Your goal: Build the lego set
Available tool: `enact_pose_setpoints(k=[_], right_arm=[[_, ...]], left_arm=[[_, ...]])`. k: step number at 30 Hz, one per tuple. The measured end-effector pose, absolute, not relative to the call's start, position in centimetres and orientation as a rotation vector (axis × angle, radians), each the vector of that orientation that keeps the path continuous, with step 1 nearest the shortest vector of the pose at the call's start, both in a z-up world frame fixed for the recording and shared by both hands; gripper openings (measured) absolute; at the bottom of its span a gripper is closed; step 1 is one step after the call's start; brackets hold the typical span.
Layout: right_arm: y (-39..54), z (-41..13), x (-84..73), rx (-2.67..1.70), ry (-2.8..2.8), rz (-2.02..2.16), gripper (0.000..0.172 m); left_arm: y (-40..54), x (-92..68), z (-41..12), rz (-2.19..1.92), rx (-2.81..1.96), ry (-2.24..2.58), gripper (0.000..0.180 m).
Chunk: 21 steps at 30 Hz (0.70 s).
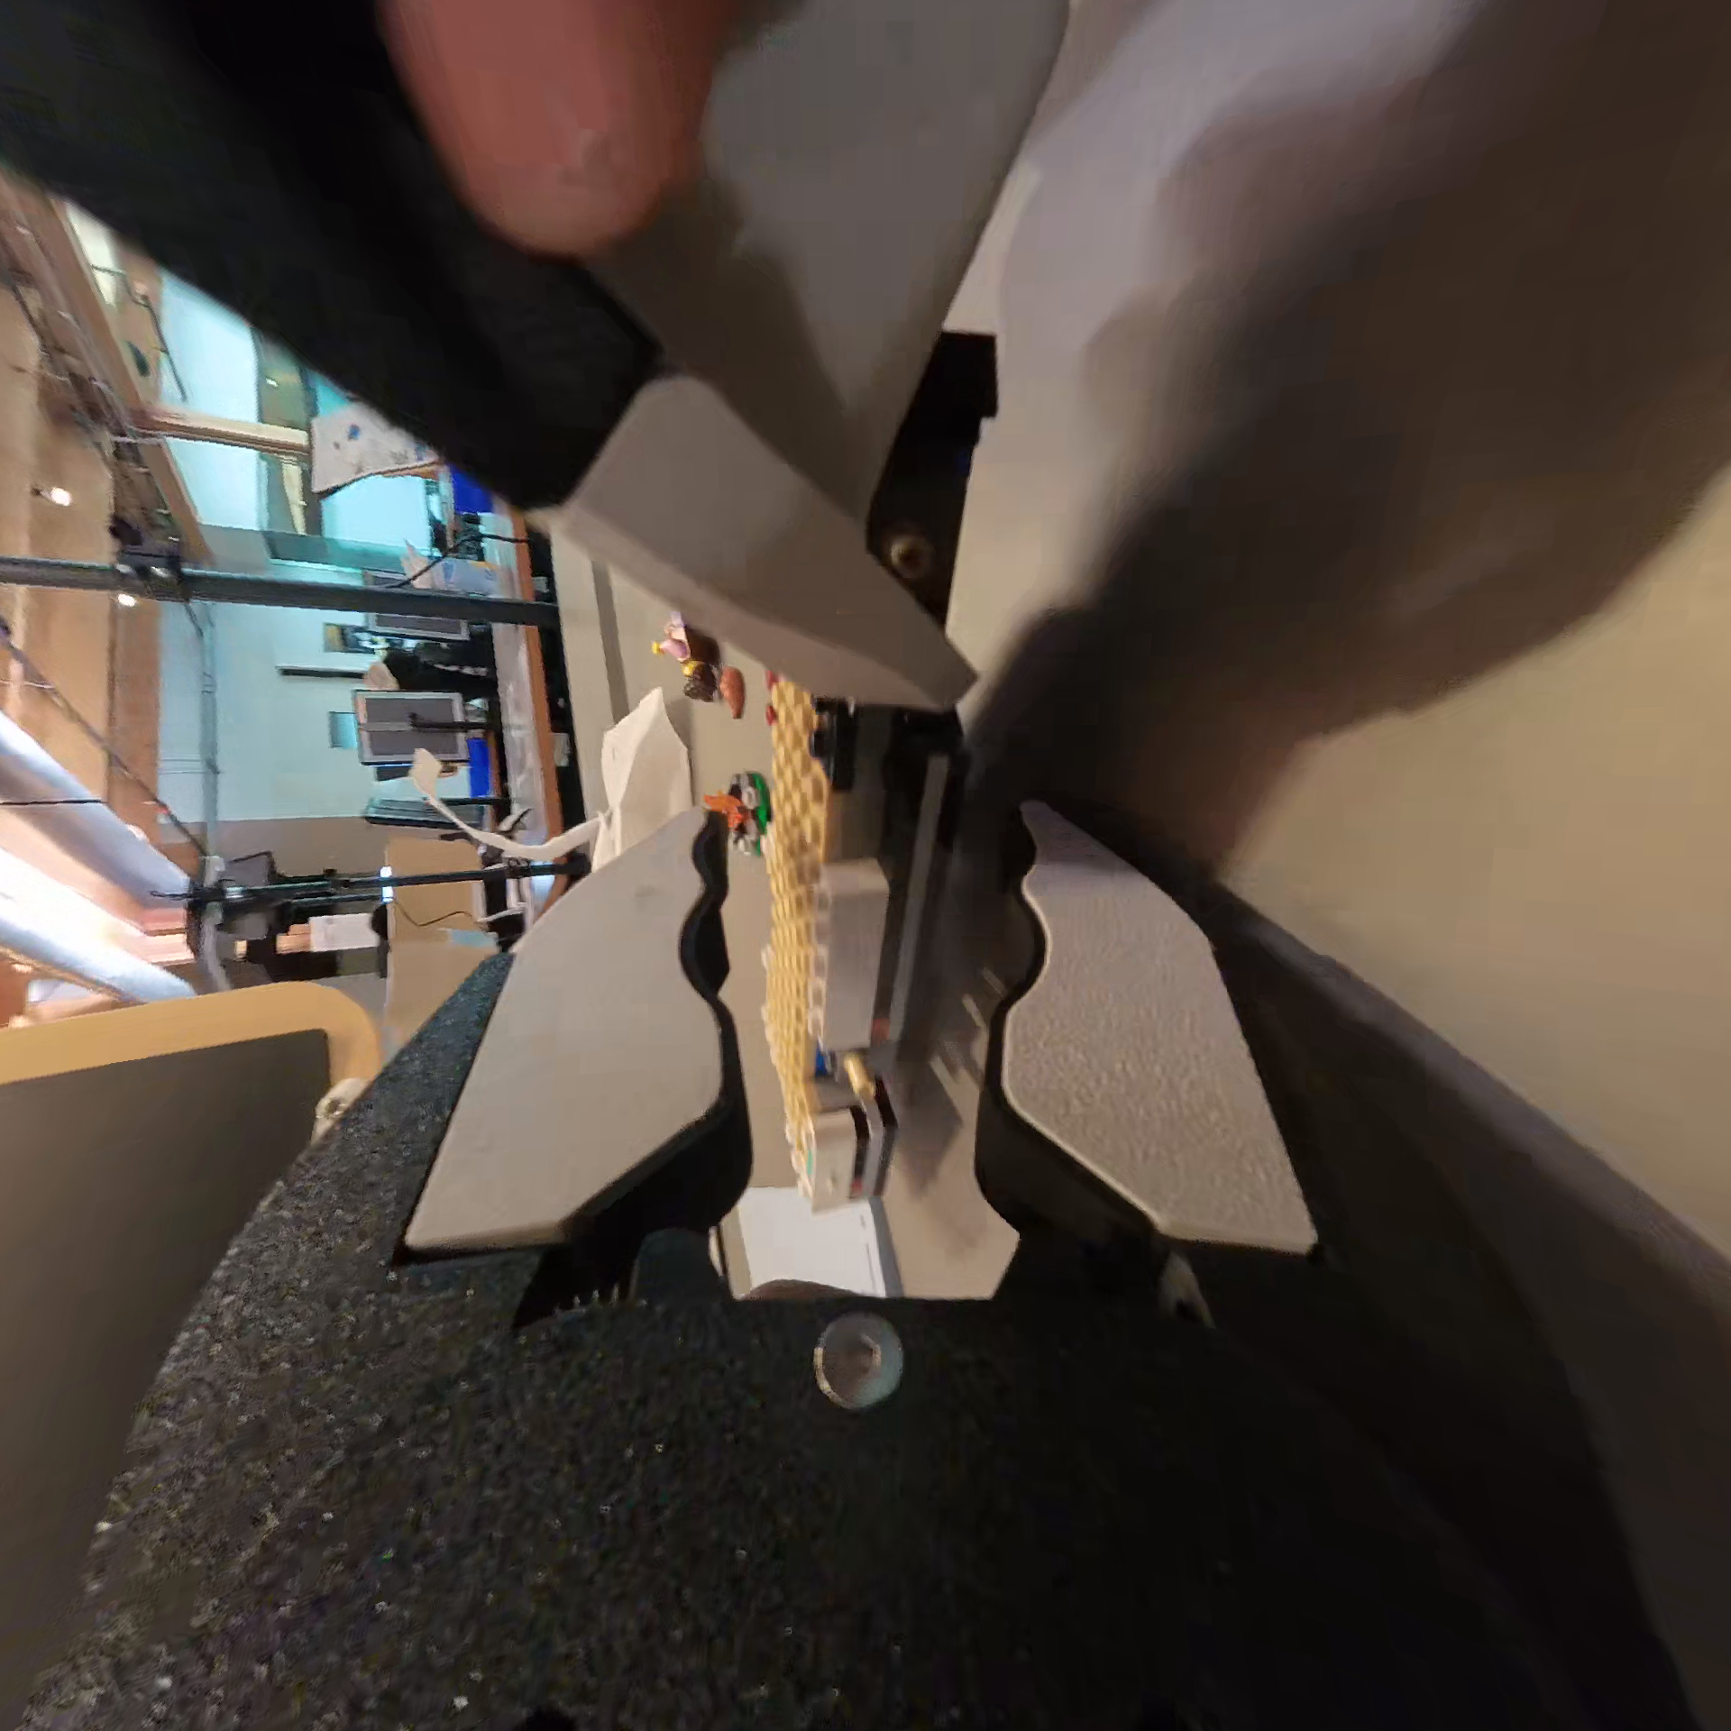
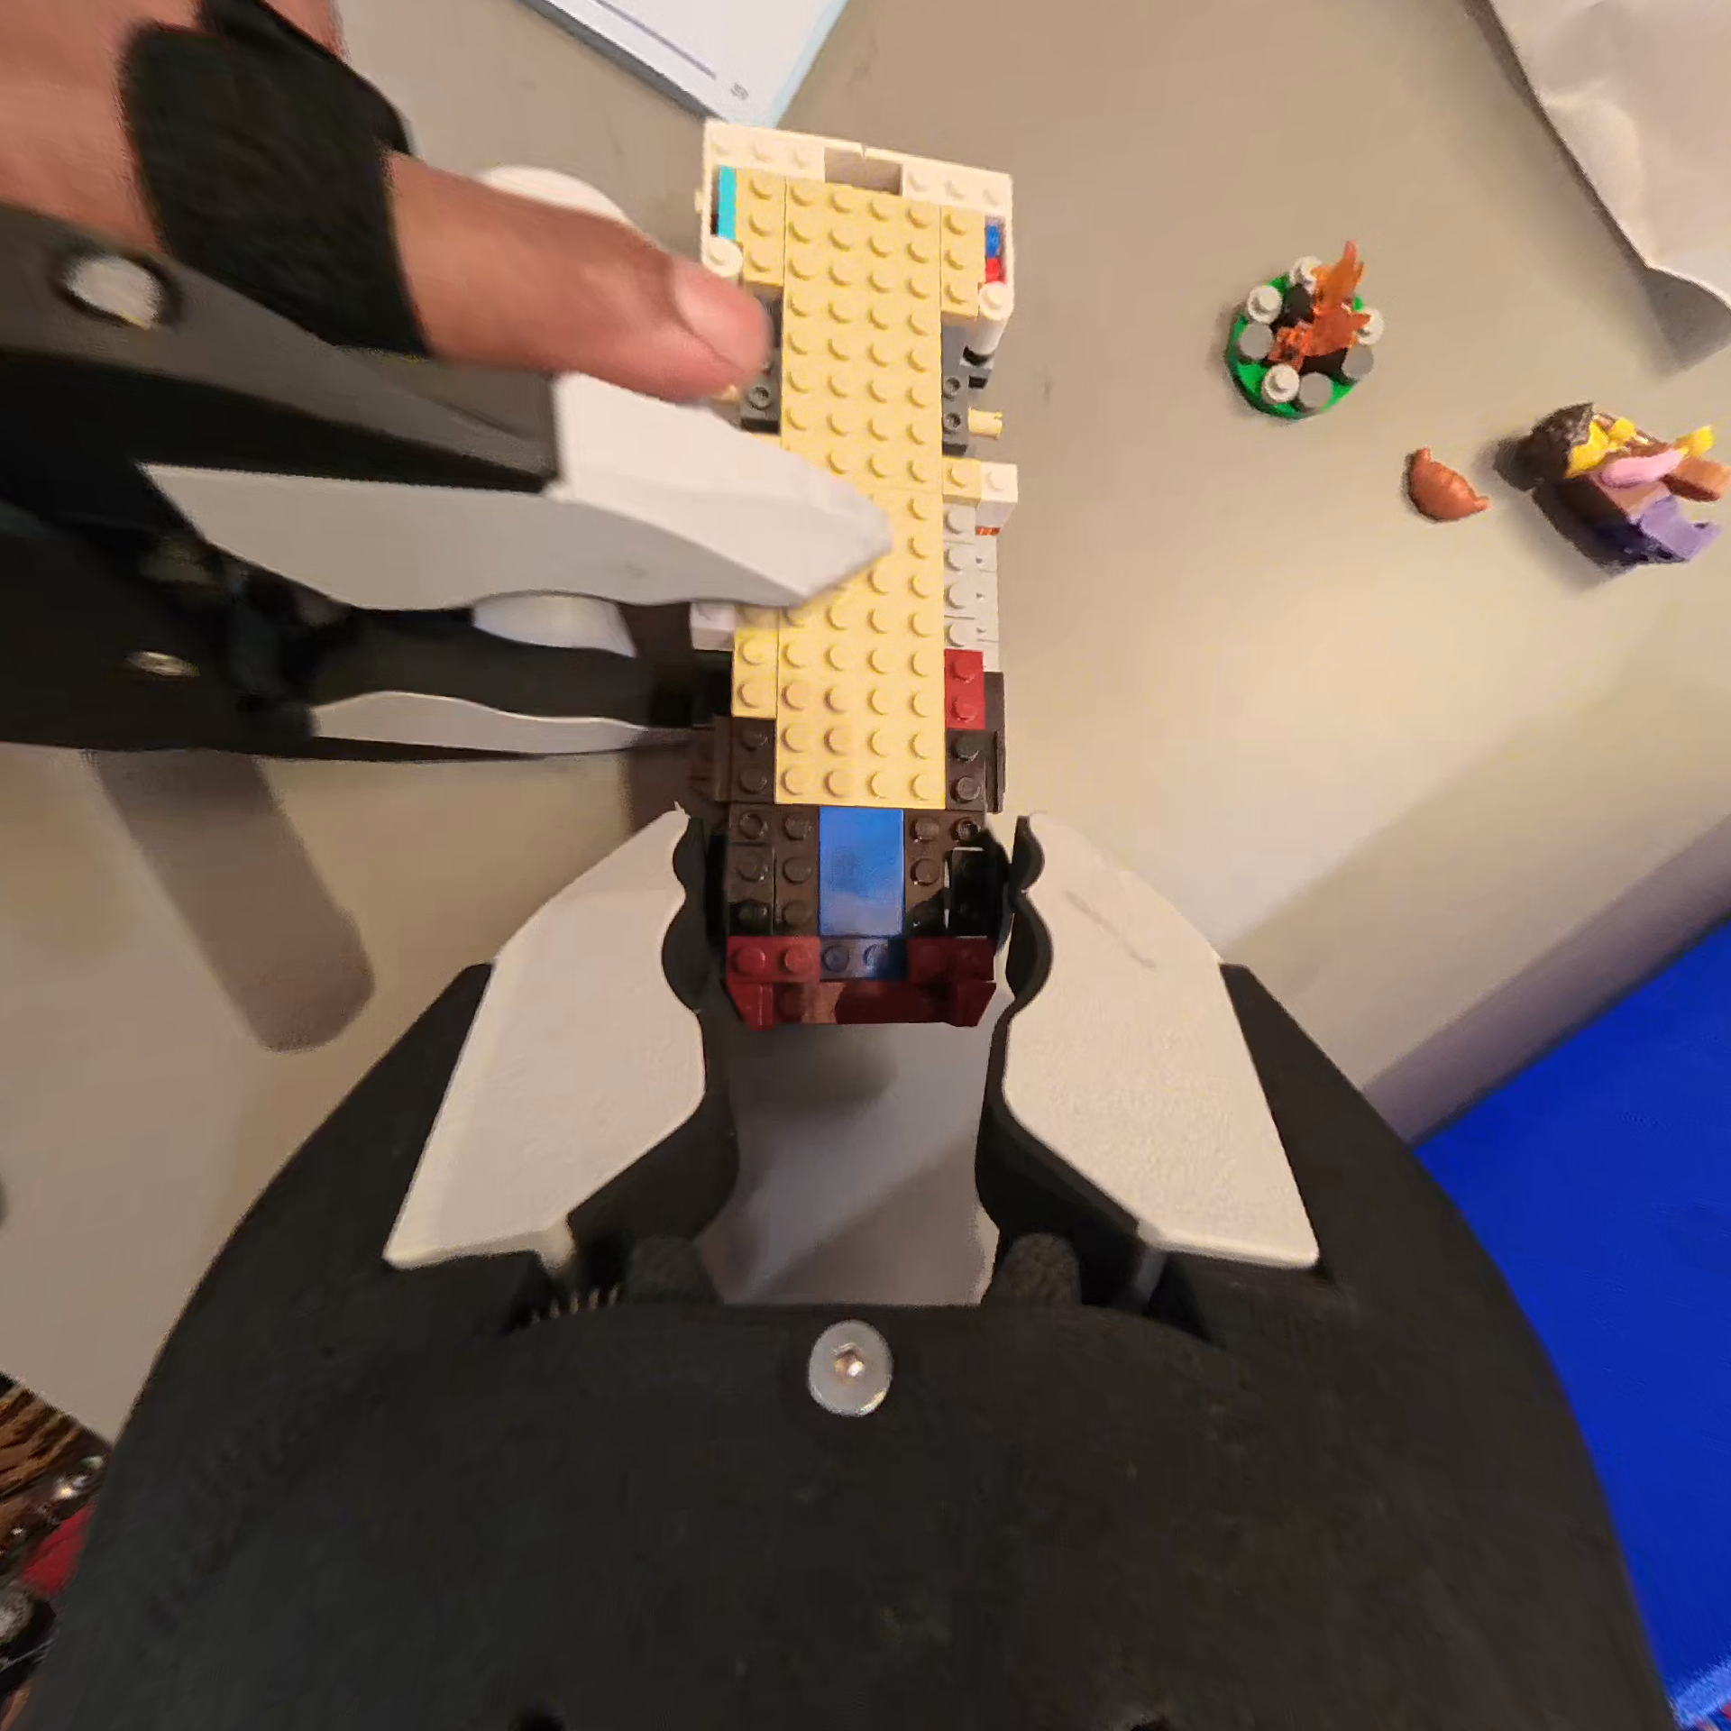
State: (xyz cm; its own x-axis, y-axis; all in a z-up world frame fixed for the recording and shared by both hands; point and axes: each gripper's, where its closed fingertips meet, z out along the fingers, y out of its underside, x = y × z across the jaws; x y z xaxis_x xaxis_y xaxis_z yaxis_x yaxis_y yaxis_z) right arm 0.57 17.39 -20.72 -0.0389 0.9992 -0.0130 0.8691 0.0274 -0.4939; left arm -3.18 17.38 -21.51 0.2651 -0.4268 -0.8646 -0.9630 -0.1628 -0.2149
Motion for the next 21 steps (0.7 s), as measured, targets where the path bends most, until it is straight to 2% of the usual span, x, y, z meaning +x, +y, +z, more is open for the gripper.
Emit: enact_pose_setpoints(k=[3,5,9,13,21], right_arm=[[17.1,-20.3,0.2,-1.874,-1.971,0.567,0.062],[16.9,-19.0,-0.1,-1.816,-1.940,0.616,0.057],[16.2,-14.8,0.1,-1.610,-1.877,0.702,0.068],[14.5,-11.3,0.5,-1.384,-1.862,0.848,0.068],[9.0,-9.3,-3.9,-1.041,-1.808,1.124,0.067]], left_arm=[[17.9,-3.5,-21.4,0.905,-1.692,1.277,0.032],[17.8,-3.6,-20.8,0.897,-1.690,1.237,0.025],[16.8,-4.7,-19.2,0.845,-1.761,1.107,0.024],[14.6,-6.2,-16.0,0.751,-1.779,0.891,0.024],[6.7,-6.6,-10.9,0.330,-1.645,0.573,0.024]])
